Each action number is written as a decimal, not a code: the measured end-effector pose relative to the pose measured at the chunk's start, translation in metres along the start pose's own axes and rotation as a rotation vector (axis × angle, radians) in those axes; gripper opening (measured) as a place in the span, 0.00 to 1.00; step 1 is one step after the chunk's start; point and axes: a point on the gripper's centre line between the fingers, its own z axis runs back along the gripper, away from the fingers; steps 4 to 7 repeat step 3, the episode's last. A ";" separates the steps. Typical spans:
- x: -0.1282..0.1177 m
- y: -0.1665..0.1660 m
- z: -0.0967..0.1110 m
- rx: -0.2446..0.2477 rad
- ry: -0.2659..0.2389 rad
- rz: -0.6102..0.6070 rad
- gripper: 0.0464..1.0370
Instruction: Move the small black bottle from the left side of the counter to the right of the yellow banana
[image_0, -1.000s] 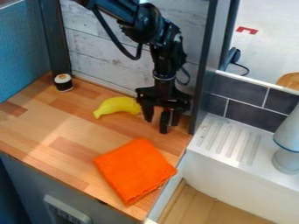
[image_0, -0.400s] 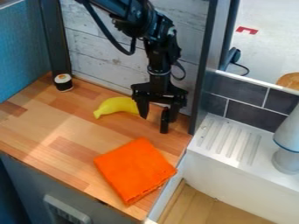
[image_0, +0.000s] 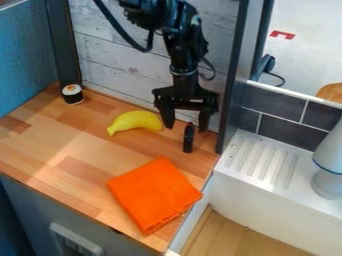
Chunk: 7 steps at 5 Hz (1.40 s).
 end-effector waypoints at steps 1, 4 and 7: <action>0.000 0.004 0.035 -0.047 -0.027 0.037 0.96; -0.038 0.086 0.098 0.114 -0.012 0.296 0.96; -0.038 0.086 0.098 0.114 -0.012 0.296 0.96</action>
